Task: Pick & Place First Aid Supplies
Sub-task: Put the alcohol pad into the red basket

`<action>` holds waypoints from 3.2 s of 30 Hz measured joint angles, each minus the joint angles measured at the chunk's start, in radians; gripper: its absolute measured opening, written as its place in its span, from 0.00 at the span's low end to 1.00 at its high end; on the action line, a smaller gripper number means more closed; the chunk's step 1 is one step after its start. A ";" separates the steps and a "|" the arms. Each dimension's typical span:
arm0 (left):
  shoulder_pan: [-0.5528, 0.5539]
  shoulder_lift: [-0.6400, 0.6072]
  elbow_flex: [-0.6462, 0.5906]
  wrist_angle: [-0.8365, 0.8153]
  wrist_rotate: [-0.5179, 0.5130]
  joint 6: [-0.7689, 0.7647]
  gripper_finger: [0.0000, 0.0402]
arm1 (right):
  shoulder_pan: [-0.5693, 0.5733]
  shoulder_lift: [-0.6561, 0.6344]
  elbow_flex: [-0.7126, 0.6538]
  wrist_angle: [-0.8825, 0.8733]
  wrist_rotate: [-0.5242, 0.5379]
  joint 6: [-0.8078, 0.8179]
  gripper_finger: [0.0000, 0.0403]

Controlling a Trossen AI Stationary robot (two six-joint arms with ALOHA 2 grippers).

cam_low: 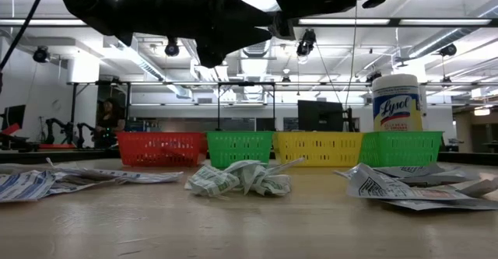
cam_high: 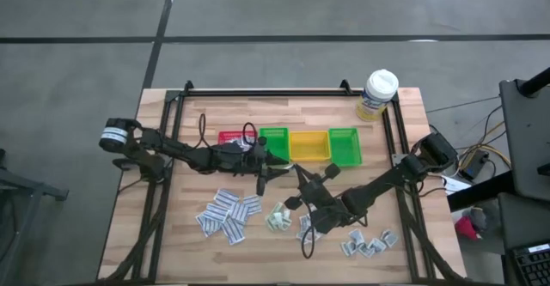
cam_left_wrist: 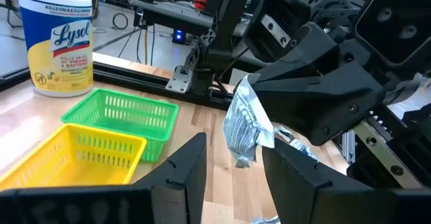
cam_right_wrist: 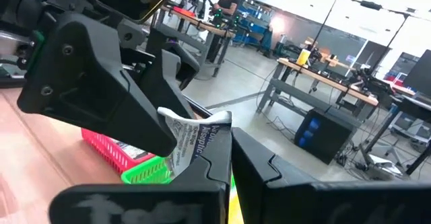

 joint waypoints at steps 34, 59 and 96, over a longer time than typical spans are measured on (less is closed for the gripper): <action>-0.001 -0.001 0.000 -0.033 -0.077 0.040 0.01 | 0.010 0.001 0.000 0.000 -0.054 0.011 0.02; -0.003 -0.041 0.000 -0.114 -0.098 0.043 0.00 | 0.022 0.001 -0.001 -0.011 -0.048 -0.104 0.02; 0.304 -0.354 0.000 -1.205 -0.180 -0.434 0.00 | 0.114 -0.567 -0.078 -0.794 -0.679 0.111 0.02</action>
